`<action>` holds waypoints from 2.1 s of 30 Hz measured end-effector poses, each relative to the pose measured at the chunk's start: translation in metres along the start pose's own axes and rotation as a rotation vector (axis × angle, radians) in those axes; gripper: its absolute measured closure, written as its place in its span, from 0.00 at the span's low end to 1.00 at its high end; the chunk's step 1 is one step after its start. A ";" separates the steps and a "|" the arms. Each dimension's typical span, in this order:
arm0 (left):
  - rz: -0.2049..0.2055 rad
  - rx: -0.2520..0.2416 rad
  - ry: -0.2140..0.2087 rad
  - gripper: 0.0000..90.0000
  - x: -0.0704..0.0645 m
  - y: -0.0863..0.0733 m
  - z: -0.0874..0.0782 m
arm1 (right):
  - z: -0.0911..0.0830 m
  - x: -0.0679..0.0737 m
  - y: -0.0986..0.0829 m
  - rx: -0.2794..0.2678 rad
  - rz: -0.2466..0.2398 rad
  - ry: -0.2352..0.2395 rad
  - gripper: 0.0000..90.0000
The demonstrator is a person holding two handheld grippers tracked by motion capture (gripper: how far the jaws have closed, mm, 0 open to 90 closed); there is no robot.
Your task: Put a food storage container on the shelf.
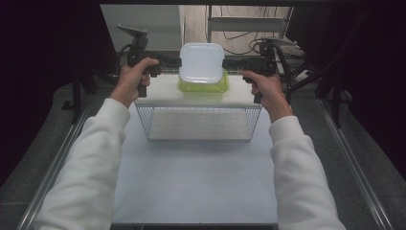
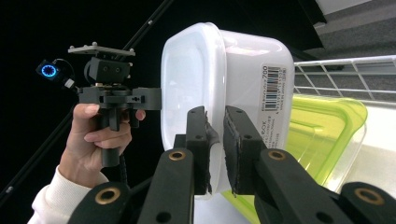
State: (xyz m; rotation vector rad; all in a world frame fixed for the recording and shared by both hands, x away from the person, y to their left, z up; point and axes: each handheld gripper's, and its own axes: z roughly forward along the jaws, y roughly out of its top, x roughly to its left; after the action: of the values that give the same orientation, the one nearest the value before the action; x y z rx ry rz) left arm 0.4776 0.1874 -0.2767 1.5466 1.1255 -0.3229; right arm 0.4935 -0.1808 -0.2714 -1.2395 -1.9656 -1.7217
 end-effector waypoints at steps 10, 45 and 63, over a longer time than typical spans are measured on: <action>0.005 0.012 0.002 0.90 -0.005 -0.005 -0.002 | -0.003 0.002 -0.004 0.004 0.013 -0.004 0.89; -0.166 -0.065 -0.079 0.85 0.025 0.006 0.015 | 0.009 -0.025 0.003 -0.088 0.213 -0.021 0.83; 0.073 -0.112 0.052 0.49 -0.005 -0.004 -0.010 | -0.017 0.003 0.004 -0.084 -0.044 -0.143 0.58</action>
State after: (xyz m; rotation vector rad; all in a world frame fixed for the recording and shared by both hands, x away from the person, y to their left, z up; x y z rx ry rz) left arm 0.4685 0.1935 -0.2725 1.4999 1.1056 -0.1686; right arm 0.4889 -0.1946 -0.2615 -1.3943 -2.0324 -1.7994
